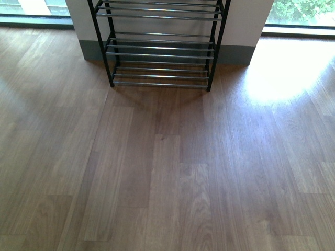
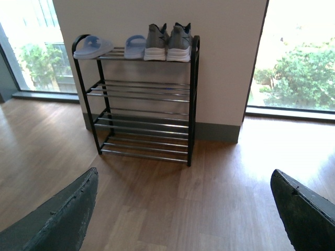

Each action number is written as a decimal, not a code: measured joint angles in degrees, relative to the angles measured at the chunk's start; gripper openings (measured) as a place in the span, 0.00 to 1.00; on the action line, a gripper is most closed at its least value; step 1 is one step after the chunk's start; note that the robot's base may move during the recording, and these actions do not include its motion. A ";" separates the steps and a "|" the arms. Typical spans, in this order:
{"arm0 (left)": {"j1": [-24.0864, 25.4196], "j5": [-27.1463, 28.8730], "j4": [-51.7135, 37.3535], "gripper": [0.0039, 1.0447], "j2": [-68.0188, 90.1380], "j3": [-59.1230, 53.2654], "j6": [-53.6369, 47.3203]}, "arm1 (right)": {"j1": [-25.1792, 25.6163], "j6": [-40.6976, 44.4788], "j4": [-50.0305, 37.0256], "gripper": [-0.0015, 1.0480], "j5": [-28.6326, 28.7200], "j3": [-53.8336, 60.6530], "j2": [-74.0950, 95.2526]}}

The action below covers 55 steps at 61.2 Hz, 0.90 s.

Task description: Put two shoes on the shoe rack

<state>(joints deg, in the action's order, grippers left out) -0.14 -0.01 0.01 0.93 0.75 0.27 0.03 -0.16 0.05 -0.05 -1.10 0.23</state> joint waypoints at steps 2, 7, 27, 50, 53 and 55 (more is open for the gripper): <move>0.00 0.00 0.00 0.91 0.00 0.00 0.02 | 0.00 0.00 0.00 0.91 0.02 0.00 0.00; 0.00 0.02 0.00 0.91 0.00 0.00 0.02 | 0.00 0.00 0.00 0.91 0.02 0.00 0.00; 0.00 0.00 0.00 0.91 0.00 0.00 0.00 | 0.00 0.00 0.00 0.91 0.02 0.00 -0.02; 0.00 0.00 0.02 0.91 0.00 0.00 0.00 | 0.00 0.00 0.00 0.91 0.02 0.00 -0.02; 0.00 0.00 0.02 0.91 0.00 0.00 0.00 | 0.00 0.00 0.00 0.91 0.02 0.00 -0.02; 0.00 0.00 0.02 0.91 0.00 0.00 0.00 | 0.00 0.00 0.00 0.91 0.04 0.00 -0.02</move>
<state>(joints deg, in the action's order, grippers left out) -0.14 -0.01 0.03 0.93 0.75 0.27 0.03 -0.16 0.05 -0.01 -1.10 0.21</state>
